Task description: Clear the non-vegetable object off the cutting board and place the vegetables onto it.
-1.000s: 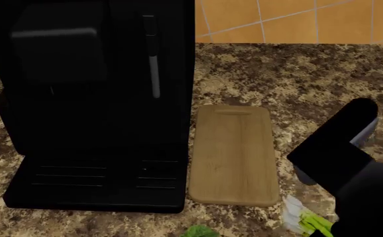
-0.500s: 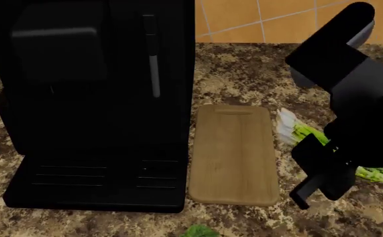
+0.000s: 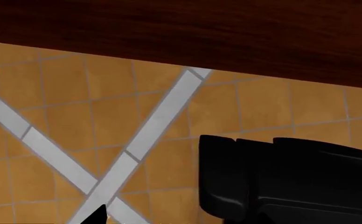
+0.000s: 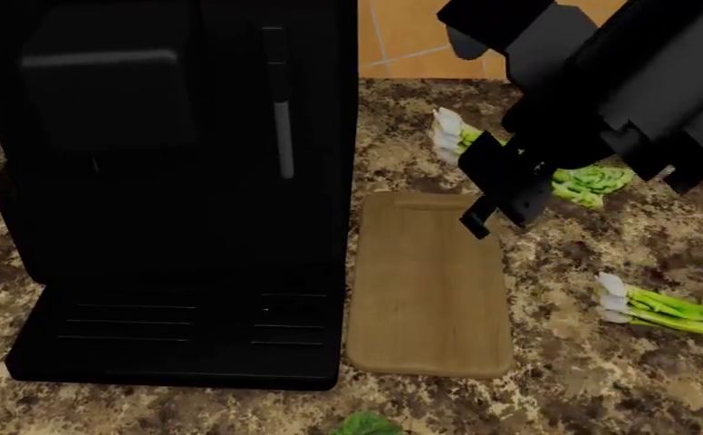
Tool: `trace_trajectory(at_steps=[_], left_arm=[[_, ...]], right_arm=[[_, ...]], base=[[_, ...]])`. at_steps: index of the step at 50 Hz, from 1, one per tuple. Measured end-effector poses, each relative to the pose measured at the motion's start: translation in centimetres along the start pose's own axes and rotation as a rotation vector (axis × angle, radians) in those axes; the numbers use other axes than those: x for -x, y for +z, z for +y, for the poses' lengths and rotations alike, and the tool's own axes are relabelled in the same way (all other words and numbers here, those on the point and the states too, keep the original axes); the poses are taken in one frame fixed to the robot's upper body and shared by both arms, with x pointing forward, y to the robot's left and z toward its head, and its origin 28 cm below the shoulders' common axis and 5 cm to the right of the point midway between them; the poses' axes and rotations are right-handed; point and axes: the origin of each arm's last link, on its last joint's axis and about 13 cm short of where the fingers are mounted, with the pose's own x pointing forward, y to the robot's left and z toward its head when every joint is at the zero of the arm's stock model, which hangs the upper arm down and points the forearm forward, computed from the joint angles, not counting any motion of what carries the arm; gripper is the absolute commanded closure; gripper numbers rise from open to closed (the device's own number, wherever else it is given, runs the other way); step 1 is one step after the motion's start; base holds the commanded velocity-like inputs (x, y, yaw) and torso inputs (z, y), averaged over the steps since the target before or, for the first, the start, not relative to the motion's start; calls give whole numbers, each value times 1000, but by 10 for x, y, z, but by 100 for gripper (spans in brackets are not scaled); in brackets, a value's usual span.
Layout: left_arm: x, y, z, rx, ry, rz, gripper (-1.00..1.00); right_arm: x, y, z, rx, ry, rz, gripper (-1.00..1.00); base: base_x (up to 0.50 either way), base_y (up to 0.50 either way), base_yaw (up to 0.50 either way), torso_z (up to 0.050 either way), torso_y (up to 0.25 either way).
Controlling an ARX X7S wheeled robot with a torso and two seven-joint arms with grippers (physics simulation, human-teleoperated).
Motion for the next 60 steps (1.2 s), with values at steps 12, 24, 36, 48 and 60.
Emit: trace_trajectory(at_steps=[12,24,36,48,60], left_arm=[[0,0,3,4,-4,1,-100],[-1,0,4,6,-9,0,-100],[-1,1,5,5,-11,1,-100],[-1,1,5,6,-12,2,-100],[-1,0,6,10,-15,2,-100]], right_arm=[[-41,18,-3,85,65,-4,100],[-63,23,8,144,124,8,100],[-76,17,14,157,159,42,100],[-84,15,19,176,184,73,100],[-87,15,21,197,197,94,-100]], base=[[5,0,-3,0,0],[1,0,-2,0,0],[1,0,0,0,0],[0,0,-1,0,0],[1,0,0,0,0]])
